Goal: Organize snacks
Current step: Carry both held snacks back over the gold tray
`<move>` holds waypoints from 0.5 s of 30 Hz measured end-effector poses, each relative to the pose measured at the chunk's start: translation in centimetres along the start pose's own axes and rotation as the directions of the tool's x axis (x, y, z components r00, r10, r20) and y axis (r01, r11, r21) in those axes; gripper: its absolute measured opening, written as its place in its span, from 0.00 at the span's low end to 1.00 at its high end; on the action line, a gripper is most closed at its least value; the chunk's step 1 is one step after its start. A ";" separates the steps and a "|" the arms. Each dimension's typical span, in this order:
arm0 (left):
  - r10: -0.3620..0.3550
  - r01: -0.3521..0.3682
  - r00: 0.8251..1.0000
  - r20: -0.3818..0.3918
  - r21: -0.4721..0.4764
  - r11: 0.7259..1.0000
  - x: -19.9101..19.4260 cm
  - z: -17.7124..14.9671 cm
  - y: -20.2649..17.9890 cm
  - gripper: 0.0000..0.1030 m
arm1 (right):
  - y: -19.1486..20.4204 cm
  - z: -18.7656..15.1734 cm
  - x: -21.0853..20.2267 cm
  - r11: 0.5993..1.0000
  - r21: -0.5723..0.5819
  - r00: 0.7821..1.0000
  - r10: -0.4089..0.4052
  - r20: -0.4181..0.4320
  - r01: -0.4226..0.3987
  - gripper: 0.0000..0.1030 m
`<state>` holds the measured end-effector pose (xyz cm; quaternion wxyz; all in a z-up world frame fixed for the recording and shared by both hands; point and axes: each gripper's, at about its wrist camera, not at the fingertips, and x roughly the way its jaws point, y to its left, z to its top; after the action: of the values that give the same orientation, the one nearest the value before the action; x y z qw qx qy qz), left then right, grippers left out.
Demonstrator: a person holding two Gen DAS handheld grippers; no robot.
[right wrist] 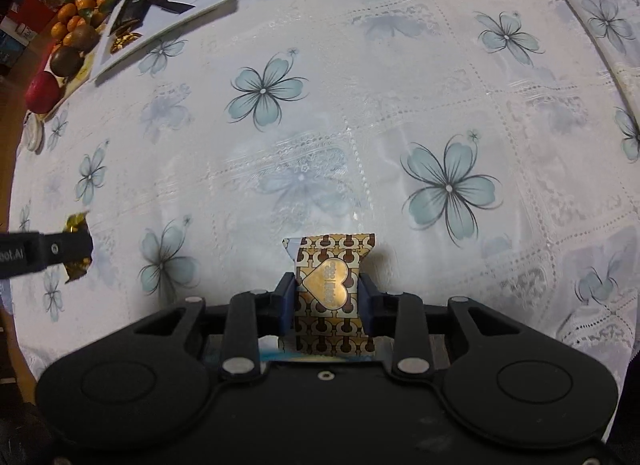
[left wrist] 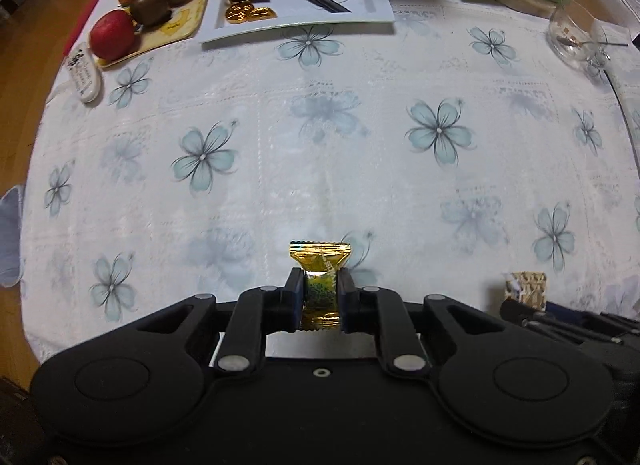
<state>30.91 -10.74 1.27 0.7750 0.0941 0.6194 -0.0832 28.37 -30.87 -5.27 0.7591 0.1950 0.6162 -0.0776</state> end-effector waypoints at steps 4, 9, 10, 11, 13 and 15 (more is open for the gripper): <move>0.022 -0.023 0.999 0.039 0.033 0.999 -2.3 -5.1 -0.1 0.22 | 0.4 -4.2 -4.2 0.999 -0.020 0.998 0.047 0.043 -0.046 0.33; 0.019 -0.021 0.998 0.058 0.043 0.999 -3.3 -11.2 -0.2 0.22 | 0.9 -9.9 -7.3 0.995 -0.042 0.993 0.097 0.068 -0.094 0.33; 0.022 -0.024 0.998 0.060 0.043 0.999 -3.3 -12.3 -0.3 0.22 | 1.0 -11.0 -7.6 0.994 -0.045 0.992 0.104 0.070 -0.101 0.33; 0.021 -0.023 0.998 0.058 0.041 0.999 -3.3 -13.4 -0.3 0.22 | 1.1 -12.1 -7.9 0.993 -0.047 0.992 0.110 0.070 -0.107 0.33; 0.010 -0.011 0.999 0.046 0.038 0.999 -3.0 -15.8 -0.4 0.22 | 1.0 -14.3 -8.2 0.993 -0.045 0.991 0.116 0.068 -0.113 0.33; 0.001 -0.002 0.999 0.035 0.031 1.000 -2.7 -17.6 -0.5 0.22 | 0.8 -16.2 -8.3 0.992 -0.039 0.991 0.119 0.060 -0.116 0.33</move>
<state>13.54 -6.77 0.13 0.7842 0.1051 0.6043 -0.0939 12.10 -24.77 0.21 0.7846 0.2151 0.5809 -0.0280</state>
